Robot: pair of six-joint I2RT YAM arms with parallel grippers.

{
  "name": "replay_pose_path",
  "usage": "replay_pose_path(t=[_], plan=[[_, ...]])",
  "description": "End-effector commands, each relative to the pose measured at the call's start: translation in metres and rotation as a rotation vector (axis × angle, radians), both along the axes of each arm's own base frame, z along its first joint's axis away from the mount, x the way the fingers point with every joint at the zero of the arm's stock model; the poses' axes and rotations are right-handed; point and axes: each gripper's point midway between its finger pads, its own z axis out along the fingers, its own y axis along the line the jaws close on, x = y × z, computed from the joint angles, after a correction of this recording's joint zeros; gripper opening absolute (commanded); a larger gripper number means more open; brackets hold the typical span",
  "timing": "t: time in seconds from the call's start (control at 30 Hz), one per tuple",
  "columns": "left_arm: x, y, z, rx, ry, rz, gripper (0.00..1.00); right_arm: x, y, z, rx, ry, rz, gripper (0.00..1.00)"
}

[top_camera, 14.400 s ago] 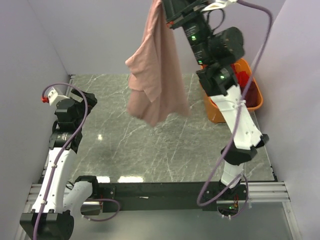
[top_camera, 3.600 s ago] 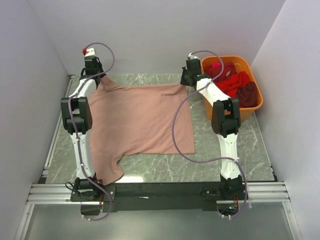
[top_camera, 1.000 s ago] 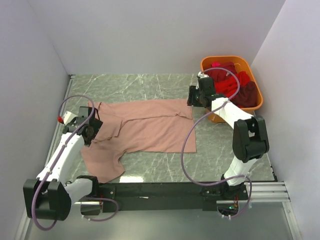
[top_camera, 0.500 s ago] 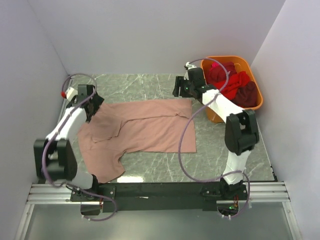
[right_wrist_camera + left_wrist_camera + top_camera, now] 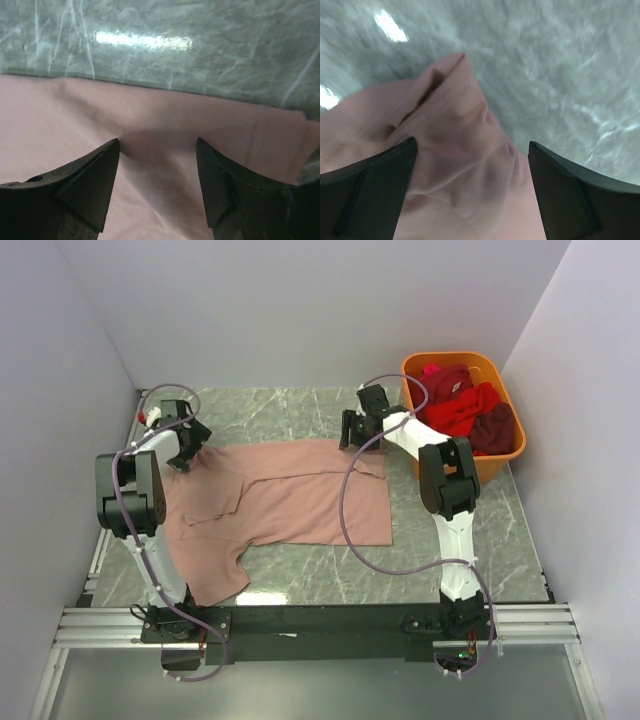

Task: Fold and stack the t-shirts
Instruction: Fold the tshirt

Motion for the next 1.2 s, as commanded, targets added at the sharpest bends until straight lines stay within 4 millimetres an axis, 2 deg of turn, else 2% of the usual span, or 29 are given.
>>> replay_pose_path(t=[0.0, 0.17, 0.37, 0.47, 0.57, 0.7, 0.77, 0.8, 0.83, 0.87, 0.93, 1.0, 1.07, 1.17], plan=[[0.006, 0.024, -0.003, 0.006, -0.003, 0.034, 0.99, 0.008, -0.021, 0.007, -0.027, 0.032, -0.071, 0.70], [-0.009, 0.046, -0.030, -0.028, 0.079, 0.091, 0.99, 0.004, -0.041, -0.009, -0.047, 0.112, -0.113, 0.70], [-0.018, 0.053, -0.042, -0.027, 0.138, 0.123, 0.99, 0.007, -0.049, -0.015, -0.059, 0.128, -0.128, 0.70], [-0.014, 0.061, -0.041, -0.014, 0.136, 0.140, 0.99, 0.012, -0.051, -0.017, -0.047, 0.131, -0.143, 0.70], [-0.007, 0.056, -0.047, -0.046, 0.143, 0.121, 0.99, 0.017, -0.049, -0.018, -0.030, 0.136, -0.147, 0.70], [0.026, 0.052, -0.038, -0.085, 0.072, 0.074, 0.99, 0.034, -0.047, -0.015, -0.021, 0.114, -0.149, 0.70], [0.037, 0.048, -0.044, -0.110, 0.062, 0.049, 1.00, 0.041, -0.048, -0.013, -0.022, 0.104, -0.151, 0.70], [0.050, 0.049, -0.035, -0.110, 0.031, 0.040, 0.99, 0.049, -0.046, -0.009, -0.015, 0.084, -0.152, 0.70], [0.053, 0.048, -0.043, -0.116, 0.041, 0.035, 0.99, 0.053, -0.045, -0.008, -0.010, 0.074, -0.153, 0.70], [0.065, 0.049, -0.037, -0.120, 0.016, 0.026, 0.99, 0.058, -0.047, -0.007, -0.004, 0.067, -0.157, 0.70], [0.070, 0.048, -0.045, -0.130, 0.026, 0.018, 0.99, 0.068, -0.043, -0.004, 0.023, 0.036, -0.160, 0.70], [0.076, 0.048, -0.044, -0.139, 0.018, 0.008, 0.99, 0.073, -0.040, -0.004, 0.045, 0.023, -0.158, 0.70], [0.084, 0.048, -0.038, -0.132, -0.017, 0.004, 0.99, 0.079, -0.039, -0.001, 0.049, 0.004, -0.153, 0.70], [0.098, 0.053, -0.022, -0.112, -0.055, 0.002, 0.99, 0.098, -0.036, 0.018, 0.055, -0.068, -0.142, 0.70]])
